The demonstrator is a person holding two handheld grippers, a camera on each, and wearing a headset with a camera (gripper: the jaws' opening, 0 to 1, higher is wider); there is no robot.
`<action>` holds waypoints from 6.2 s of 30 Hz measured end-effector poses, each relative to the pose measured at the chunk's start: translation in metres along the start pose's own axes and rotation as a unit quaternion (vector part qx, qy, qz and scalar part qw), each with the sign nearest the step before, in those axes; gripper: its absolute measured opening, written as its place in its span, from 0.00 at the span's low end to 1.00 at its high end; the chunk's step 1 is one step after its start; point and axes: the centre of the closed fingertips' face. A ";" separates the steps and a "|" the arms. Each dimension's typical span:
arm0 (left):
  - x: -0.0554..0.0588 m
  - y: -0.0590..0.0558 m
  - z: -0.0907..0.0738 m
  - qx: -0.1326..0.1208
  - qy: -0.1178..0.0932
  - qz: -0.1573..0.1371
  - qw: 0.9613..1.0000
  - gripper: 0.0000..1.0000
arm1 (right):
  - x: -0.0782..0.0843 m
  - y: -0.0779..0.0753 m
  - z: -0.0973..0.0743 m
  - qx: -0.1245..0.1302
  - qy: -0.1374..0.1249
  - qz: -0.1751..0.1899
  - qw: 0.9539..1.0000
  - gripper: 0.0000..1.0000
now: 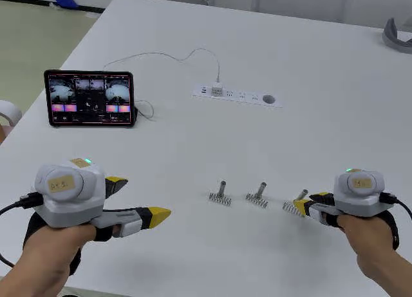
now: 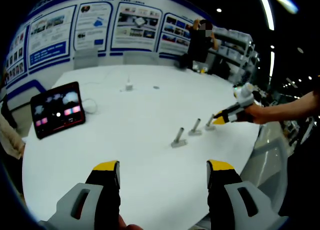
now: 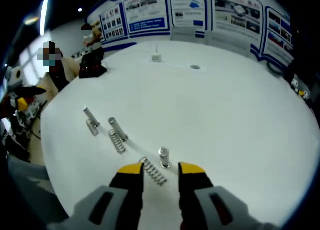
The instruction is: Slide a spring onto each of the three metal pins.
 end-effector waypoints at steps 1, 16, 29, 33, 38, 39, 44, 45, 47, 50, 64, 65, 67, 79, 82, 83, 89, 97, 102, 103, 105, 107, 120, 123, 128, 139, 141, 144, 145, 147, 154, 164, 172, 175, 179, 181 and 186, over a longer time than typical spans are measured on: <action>0.000 0.000 0.000 0.000 0.000 0.000 1.000 0.72 | 0.002 0.000 -0.001 0.000 0.000 0.001 1.000 0.29; -0.001 -0.007 0.002 0.007 0.002 0.006 1.000 0.73 | 0.014 0.006 -0.014 -0.018 -0.034 0.028 0.999 0.42; -0.002 -0.011 0.008 0.015 0.007 0.013 1.000 0.73 | 0.022 0.021 -0.020 -0.045 -0.053 0.046 0.997 0.52; -0.001 -0.013 0.009 0.019 0.009 0.014 1.000 0.73 | 0.026 0.028 -0.021 -0.054 -0.053 0.048 0.996 0.54; 0.000 -0.014 0.012 0.022 0.010 0.014 1.000 0.73 | 0.025 0.038 -0.024 -0.071 -0.063 0.049 0.994 0.57; 0.000 -0.013 0.013 0.023 0.010 0.014 1.000 0.73 | 0.025 0.040 -0.024 -0.072 -0.064 0.049 0.994 0.58; 0.000 -0.015 0.016 0.027 0.011 0.018 0.999 0.73 | 0.027 0.048 -0.026 -0.082 -0.065 0.047 0.993 0.62; -0.001 -0.015 0.017 0.028 0.011 0.018 0.999 0.73 | 0.027 0.050 -0.026 -0.084 -0.065 0.048 0.993 0.63; -0.002 -0.015 0.018 0.029 0.010 0.019 0.999 0.73 | 0.027 0.053 -0.029 -0.087 -0.067 0.048 0.993 0.65; -0.004 -0.016 0.020 0.031 0.011 0.020 0.999 0.73 | 0.026 0.057 -0.033 -0.091 -0.071 0.048 0.992 0.67; 0.000 -0.024 0.032 0.047 0.025 0.028 0.998 0.75 | 0.026 0.080 -0.049 -0.111 -0.074 0.036 0.990 0.78; 0.001 -0.024 0.033 0.048 0.027 0.030 0.998 0.76 | 0.026 0.082 -0.049 -0.112 -0.074 0.036 0.990 0.78; 0.003 -0.024 0.035 0.052 0.031 0.033 0.998 0.76 | 0.027 0.086 -0.050 -0.113 -0.073 0.035 0.990 0.79; 0.007 -0.037 0.050 0.085 0.057 0.071 0.992 0.76 | 0.024 0.098 -0.055 -0.121 -0.071 0.033 0.990 0.83; 0.009 -0.040 0.055 0.093 0.064 0.083 0.990 0.76 | 0.024 0.098 -0.057 -0.121 -0.071 0.032 0.990 0.84; 0.010 -0.041 0.058 0.096 0.066 0.088 0.989 0.76 | 0.025 0.098 -0.058 -0.122 -0.070 0.031 0.990 0.84; 0.013 -0.047 0.070 0.111 0.078 0.110 0.985 0.75 | 0.024 0.100 -0.067 -0.126 -0.077 0.023 0.989 0.85; 0.019 -0.055 0.089 0.126 0.091 0.123 0.980 0.75 | 0.027 0.103 -0.069 -0.128 -0.083 0.040 0.988 0.86; 0.019 -0.061 0.102 0.138 0.092 0.129 0.978 0.73 | 0.031 0.107 -0.070 -0.132 -0.075 0.032 0.988 0.86; 0.020 -0.063 0.106 0.139 0.092 0.133 0.977 0.72 | 0.031 0.108 -0.070 -0.133 -0.075 0.032 0.988 0.86; 0.021 -0.063 0.112 0.140 0.094 0.134 0.977 0.71 | 0.032 0.108 -0.071 -0.135 -0.076 0.030 0.988 0.85; 0.024 -0.064 0.119 0.143 0.099 0.135 0.976 0.71 | 0.033 0.109 -0.072 -0.137 -0.074 0.030 0.987 0.85; 0.021 -0.067 0.155 0.140 0.094 0.105 0.980 0.60 | 0.040 0.117 -0.076 -0.147 -0.065 0.024 0.987 0.84; 0.023 -0.065 0.164 0.140 0.097 0.102 0.980 0.58 | 0.040 0.117 -0.079 -0.148 -0.066 0.026 0.987 0.84; 0.028 -0.063 0.175 0.142 0.103 0.097 0.980 0.55 | 0.043 0.112 -0.082 -0.145 -0.063 0.028 0.987 0.83; 0.038 -0.060 0.187 0.136 0.118 0.141 0.973 0.37 | 0.046 0.111 -0.082 -0.146 -0.058 0.033 0.987 0.82; 0.041 -0.063 0.186 0.142 0.120 0.141 0.972 0.33 | 0.047 0.112 -0.082 -0.146 -0.058 0.033 0.987 0.82; 0.044 -0.064 0.184 0.143 0.123 0.147 0.971 0.29 | 0.047 0.113 -0.081 -0.148 -0.058 0.036 0.987 0.82; 0.045 -0.065 0.184 0.145 0.124 0.148 0.971 0.28 | 0.048 0.114 -0.081 -0.149 -0.057 0.036 0.987 0.81; 0.046 -0.066 0.183 0.145 0.123 0.150 0.970 0.26 | 0.049 0.114 -0.080 -0.150 -0.056 0.035 0.987 0.81; 0.049 -0.077 0.183 0.147 0.120 0.166 0.968 0.20 | 0.049 0.115 -0.080 -0.153 -0.054 0.033 0.986 0.81; 0.053 -0.080 0.181 0.129 0.113 0.188 0.967 0.11 | 0.049 0.114 -0.081 -0.155 -0.054 0.030 0.986 0.80; 0.055 -0.077 0.168 0.122 0.103 0.168 0.973 0.11 | 0.049 0.117 -0.079 -0.158 -0.055 0.037 0.985 0.79; 0.055 -0.074 0.162 0.121 0.100 0.163 0.974 0.11 | 0.049 0.118 -0.079 -0.159 -0.055 0.038 0.985 0.79; 0.057 -0.071 0.151 0.118 0.096 0.165 0.975 0.11 | 0.050 0.119 -0.078 -0.161 -0.055 0.043 0.984 0.78; 0.056 -0.071 0.143 0.118 0.090 0.166 0.975 0.11 | 0.049 0.119 -0.078 -0.162 -0.056 0.044 0.984 0.78; 0.059 -0.064 0.128 0.117 0.089 0.171 0.974 0.11 | 0.049 0.120 -0.077 -0.164 -0.056 0.050 0.984 0.78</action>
Point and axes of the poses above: the centre of the closed fingertips' face, and the gripper's own axes: z roughly forward along the fingers, y roughly to its left, x roughly out of its underside, and after that the axes turned 1 degree about -x, right-handed
